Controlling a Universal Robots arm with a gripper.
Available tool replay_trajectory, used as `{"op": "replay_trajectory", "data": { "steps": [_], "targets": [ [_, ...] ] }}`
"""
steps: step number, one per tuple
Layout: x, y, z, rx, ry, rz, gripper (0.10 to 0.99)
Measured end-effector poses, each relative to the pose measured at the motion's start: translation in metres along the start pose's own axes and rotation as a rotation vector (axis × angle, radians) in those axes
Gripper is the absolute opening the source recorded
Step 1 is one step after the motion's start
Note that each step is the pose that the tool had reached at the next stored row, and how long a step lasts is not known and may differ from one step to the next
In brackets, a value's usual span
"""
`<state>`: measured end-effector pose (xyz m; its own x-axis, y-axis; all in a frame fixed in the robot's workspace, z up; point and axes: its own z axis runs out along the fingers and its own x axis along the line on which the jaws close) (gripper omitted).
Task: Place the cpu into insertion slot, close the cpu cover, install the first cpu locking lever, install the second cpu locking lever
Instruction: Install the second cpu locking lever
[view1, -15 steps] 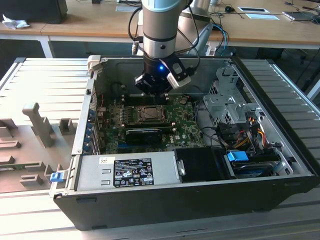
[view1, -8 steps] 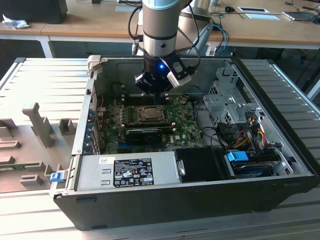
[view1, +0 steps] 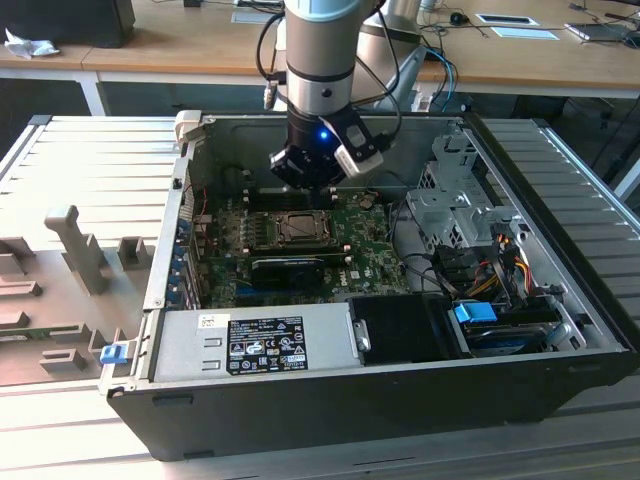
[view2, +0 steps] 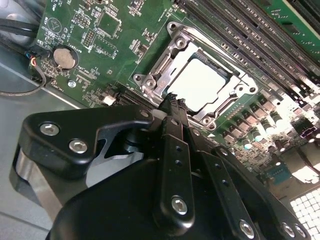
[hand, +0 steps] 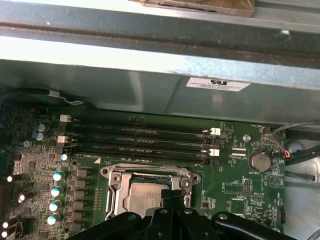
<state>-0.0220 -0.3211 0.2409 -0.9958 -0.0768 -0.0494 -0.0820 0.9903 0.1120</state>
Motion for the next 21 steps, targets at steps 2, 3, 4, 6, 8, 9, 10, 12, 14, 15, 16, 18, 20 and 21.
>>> {"op": "replay_trajectory", "data": {
  "steps": [2, 3, 4, 6, 8, 9, 10, 12, 14, 15, 16, 18, 20, 21],
  "targets": [
    [0.0, -0.0007, -0.0001, 0.0, 0.0, 0.0, 0.106],
    [0.0001, -0.0011, -0.0001, 0.0, 0.0, 0.0, 0.106],
    [0.0001, -0.0014, -0.0001, 0.0, -0.0001, 0.0, 0.106],
    [0.0001, -0.0021, -0.0002, 0.0, 0.0, 0.0, 0.106],
    [0.0002, -0.0028, -0.0003, 0.0, 0.0, 0.0, 0.106],
    [0.0002, -0.0032, -0.0004, 0.0, 0.0, 0.0, 0.106],
    [0.0002, -0.0037, -0.0004, 0.0, 0.0, 0.0, 0.106],
    [0.0004, -0.0053, -0.0006, 0.0, 0.0, 0.0, 0.106],
    [0.0003, -0.0058, -0.0047, 0.0, 0.0, 0.0, 0.106],
    [0.0001, -0.0057, -0.0085, 0.0, 0.0, 0.0, 0.106],
    [0.0002, -0.008, -0.0094, 0.0, -0.0001, 0.001, 0.106],
    [0.0007, -0.0137, -0.0097, 0.0, -0.0001, 0.001, 0.106],
    [0.0009, -0.0164, -0.0099, 0.0, 0.0, 0.001, 0.106],
    [0.0011, -0.0185, -0.0101, 0.0, -0.0001, 0.001, 0.106]
  ]
}}
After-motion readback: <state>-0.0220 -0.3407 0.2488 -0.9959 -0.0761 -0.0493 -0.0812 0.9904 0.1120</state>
